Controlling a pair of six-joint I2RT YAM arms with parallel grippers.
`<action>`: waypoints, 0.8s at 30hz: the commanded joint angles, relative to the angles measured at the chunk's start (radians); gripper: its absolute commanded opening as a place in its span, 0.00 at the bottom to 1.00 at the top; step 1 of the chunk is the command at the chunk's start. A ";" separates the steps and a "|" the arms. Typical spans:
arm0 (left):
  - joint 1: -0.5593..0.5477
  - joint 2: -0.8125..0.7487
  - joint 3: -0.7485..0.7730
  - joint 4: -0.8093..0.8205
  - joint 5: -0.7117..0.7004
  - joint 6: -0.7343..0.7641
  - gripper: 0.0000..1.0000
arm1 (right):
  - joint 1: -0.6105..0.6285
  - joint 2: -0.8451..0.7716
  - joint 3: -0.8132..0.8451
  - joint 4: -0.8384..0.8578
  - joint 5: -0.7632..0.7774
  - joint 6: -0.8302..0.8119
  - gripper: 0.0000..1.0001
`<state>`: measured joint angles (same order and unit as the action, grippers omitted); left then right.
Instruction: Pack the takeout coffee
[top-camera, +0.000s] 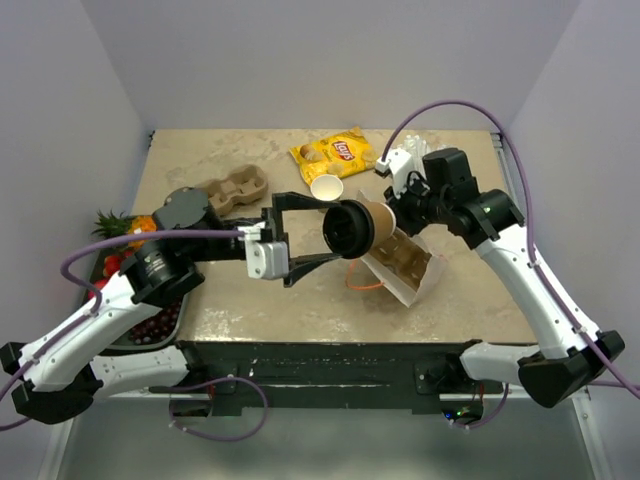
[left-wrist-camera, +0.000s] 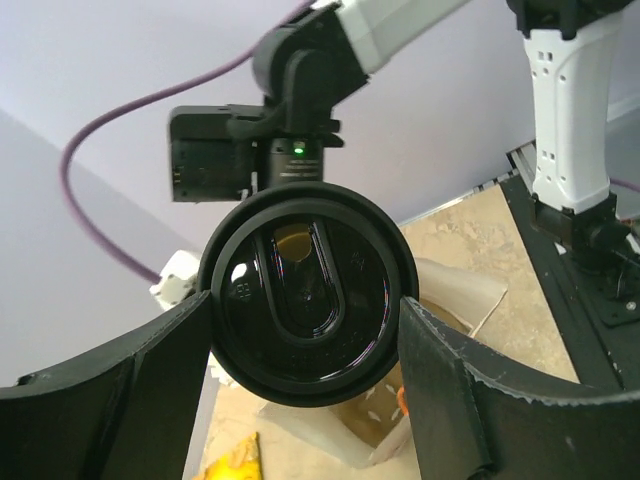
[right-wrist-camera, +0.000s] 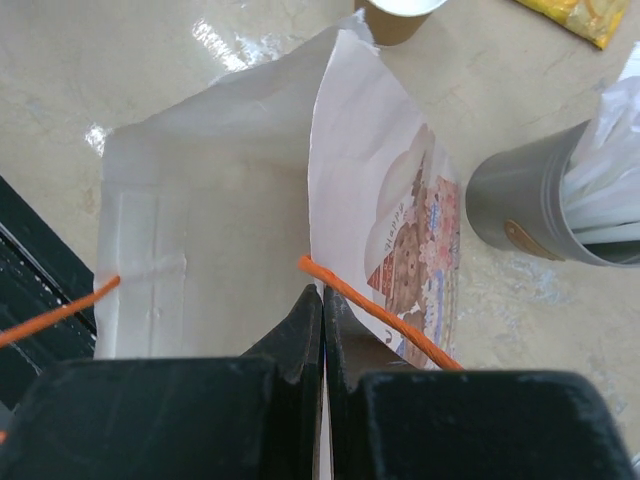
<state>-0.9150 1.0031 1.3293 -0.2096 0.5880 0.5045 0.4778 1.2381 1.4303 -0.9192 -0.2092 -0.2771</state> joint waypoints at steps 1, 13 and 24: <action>-0.070 0.061 -0.042 0.068 -0.002 0.196 0.31 | -0.016 0.000 0.074 0.022 -0.042 0.041 0.00; -0.130 0.198 -0.174 0.173 -0.086 0.335 0.25 | -0.018 -0.058 0.059 -0.015 -0.045 0.023 0.00; -0.133 0.186 -0.176 0.133 -0.067 0.313 0.21 | -0.018 -0.065 0.045 0.023 0.005 0.015 0.00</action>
<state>-1.0496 1.1767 1.1748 -0.0715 0.5491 0.8074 0.4419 1.2034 1.4639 -0.9573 -0.1730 -0.2996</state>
